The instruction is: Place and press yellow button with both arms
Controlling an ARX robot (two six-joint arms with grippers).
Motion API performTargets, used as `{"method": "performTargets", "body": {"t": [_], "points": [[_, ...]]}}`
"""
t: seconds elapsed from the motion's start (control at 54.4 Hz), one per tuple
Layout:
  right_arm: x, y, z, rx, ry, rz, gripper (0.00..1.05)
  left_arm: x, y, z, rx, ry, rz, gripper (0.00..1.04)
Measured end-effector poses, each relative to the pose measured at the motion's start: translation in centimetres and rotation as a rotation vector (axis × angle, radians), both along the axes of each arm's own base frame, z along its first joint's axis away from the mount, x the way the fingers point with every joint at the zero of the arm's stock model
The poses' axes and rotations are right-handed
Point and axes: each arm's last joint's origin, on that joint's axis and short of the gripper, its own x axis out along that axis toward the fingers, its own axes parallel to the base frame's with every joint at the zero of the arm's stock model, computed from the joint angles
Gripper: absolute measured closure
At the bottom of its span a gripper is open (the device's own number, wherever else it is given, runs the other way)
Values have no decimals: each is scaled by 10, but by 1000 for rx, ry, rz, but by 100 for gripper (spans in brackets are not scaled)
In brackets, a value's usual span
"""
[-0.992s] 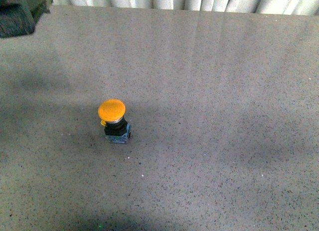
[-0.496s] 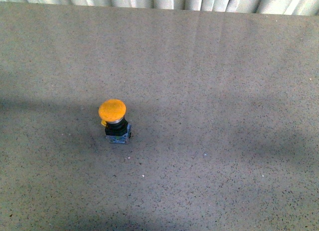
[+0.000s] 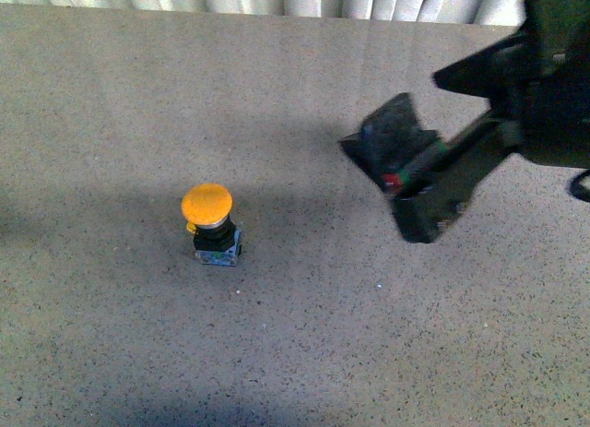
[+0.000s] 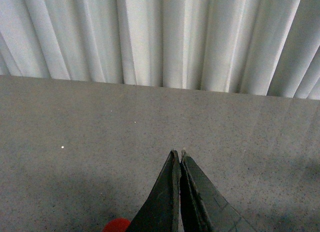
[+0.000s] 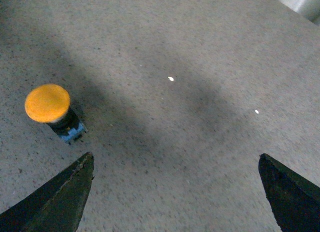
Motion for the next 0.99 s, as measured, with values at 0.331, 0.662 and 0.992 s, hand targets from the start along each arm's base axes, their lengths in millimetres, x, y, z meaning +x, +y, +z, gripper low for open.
{"method": "performTargets", "body": {"t": [0.331,0.662,0.992], "points": [[27,61,-21,32,35,203,59,-14,0,6,0,-20,-6,103],[34,82,-27,85,88,271,103,-24,0,7,0,-24,-6,103],[38,93,-34,131,144,296,103,-30,0,7,0,-25,-6,103]]}}
